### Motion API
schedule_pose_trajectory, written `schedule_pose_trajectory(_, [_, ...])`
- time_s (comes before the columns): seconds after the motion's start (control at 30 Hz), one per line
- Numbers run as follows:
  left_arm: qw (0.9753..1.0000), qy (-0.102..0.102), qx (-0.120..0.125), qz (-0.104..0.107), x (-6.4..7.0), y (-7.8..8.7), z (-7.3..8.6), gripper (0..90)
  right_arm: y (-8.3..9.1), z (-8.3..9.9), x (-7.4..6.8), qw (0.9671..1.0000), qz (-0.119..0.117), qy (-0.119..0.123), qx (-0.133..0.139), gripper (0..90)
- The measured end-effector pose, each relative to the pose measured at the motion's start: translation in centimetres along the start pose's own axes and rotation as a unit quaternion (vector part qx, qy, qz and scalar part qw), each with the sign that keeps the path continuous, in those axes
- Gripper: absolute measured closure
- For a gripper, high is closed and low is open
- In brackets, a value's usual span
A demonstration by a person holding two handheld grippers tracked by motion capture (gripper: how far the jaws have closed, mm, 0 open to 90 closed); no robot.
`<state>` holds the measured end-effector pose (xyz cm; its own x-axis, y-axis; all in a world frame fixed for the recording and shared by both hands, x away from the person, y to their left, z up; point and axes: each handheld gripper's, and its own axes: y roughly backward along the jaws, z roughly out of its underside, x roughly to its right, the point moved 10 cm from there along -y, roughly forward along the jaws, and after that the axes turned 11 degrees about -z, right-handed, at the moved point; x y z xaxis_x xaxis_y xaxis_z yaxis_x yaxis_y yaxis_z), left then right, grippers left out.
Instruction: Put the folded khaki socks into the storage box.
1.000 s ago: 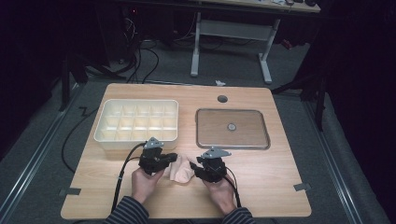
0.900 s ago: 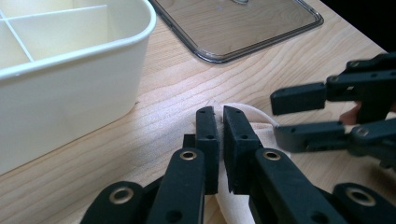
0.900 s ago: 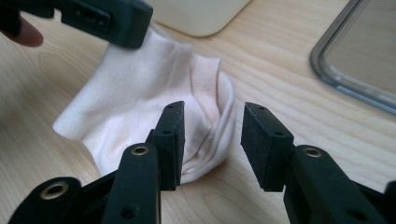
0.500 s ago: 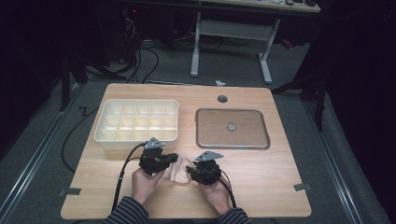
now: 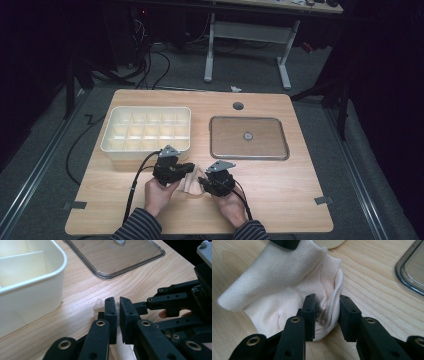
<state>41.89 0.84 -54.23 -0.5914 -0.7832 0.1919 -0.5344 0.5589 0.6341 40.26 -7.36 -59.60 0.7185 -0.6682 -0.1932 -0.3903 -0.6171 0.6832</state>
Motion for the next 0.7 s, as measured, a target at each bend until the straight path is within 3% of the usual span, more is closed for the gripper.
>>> schedule_pose_trajectory(0.43, [0.9999, -0.008, 0.001, 0.008, 0.8, -0.9, -0.9, 85.6, -0.3, -0.3, 0.0, 0.9999, -0.015, 0.004, 0.001, 70.3])
schedule_pose_trajectory(0.7, [1.0, -0.008, 0.0, -0.002, 0.7, -2.2, -1.2, 85.5, -0.6, -0.6, 0.1, 0.9997, -0.022, 0.004, 0.004, 70.3])
